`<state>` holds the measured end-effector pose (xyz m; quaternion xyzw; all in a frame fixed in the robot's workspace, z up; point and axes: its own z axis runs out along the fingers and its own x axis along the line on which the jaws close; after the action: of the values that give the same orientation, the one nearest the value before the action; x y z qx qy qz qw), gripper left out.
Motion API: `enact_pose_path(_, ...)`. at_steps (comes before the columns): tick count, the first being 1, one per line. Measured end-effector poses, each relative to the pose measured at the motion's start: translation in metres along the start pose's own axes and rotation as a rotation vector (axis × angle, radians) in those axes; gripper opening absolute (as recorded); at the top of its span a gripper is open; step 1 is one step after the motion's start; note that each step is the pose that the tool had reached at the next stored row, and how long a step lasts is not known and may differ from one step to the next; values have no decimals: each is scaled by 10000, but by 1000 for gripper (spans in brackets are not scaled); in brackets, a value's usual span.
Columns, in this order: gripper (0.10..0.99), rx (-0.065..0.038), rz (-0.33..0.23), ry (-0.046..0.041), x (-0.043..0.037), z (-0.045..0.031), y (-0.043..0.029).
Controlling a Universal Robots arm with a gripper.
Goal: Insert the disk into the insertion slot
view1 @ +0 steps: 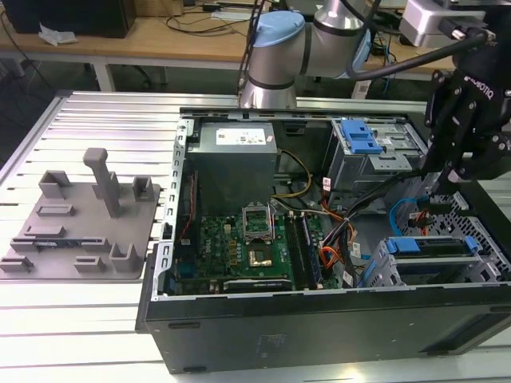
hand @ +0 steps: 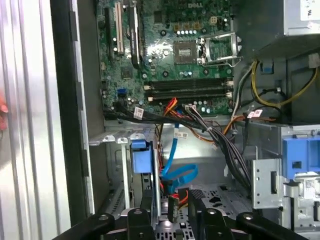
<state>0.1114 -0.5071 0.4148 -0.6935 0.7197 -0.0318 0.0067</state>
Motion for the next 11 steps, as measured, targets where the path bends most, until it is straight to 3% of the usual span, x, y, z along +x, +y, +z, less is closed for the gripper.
enact_pose_path(2,412,13,-16,326,-8,1,44)
enact_pose_path(3,412,22,-30,582,-19,-1,62)
enact_pose_path(4,412,29,-39,750,-29,-2,68)
enact_pose_path(5,412,41,-56,1053,-87,3,73)
enact_pose_path(6,412,42,-63,1094,-179,17,74)
enact_pose_path(8,412,46,-100,1092,-272,39,47)
enact_pose_path(11,412,51,-151,1088,-295,72,-138)
